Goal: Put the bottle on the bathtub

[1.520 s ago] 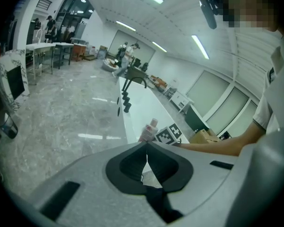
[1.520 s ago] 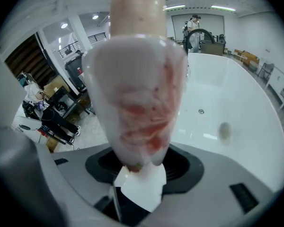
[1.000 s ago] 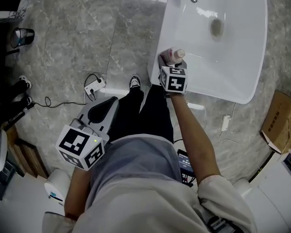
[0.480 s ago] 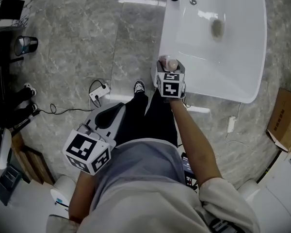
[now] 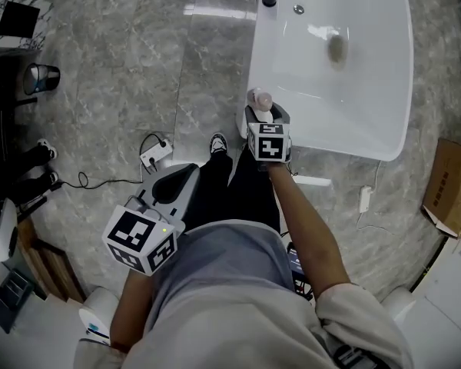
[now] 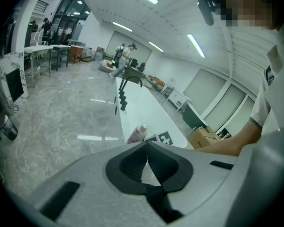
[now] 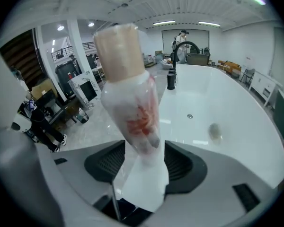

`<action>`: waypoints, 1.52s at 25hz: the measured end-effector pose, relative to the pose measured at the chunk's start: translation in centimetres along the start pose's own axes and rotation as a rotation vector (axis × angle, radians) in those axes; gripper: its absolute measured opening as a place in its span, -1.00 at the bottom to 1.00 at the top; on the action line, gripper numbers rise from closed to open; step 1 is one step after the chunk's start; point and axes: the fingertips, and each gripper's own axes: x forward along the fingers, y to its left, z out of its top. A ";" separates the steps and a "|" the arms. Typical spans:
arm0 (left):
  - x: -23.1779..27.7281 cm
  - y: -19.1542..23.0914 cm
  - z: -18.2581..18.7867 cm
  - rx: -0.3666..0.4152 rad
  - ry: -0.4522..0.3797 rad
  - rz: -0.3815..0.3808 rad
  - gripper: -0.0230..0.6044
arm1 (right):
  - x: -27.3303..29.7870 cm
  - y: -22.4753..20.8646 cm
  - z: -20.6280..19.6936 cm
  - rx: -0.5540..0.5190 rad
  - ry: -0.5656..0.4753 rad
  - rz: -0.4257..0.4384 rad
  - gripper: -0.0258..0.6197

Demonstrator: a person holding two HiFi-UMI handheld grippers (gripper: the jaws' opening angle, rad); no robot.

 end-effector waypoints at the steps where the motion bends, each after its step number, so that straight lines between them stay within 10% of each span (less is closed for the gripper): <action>1: -0.1 -0.2 0.0 0.004 -0.005 -0.004 -0.90 | -0.4 0.1 0.0 0.006 -0.004 0.003 -0.18; 38: -2.0 -3.6 4.4 0.107 -0.186 -0.139 -0.90 | -20.8 5.1 5.8 0.122 -0.229 0.197 -0.59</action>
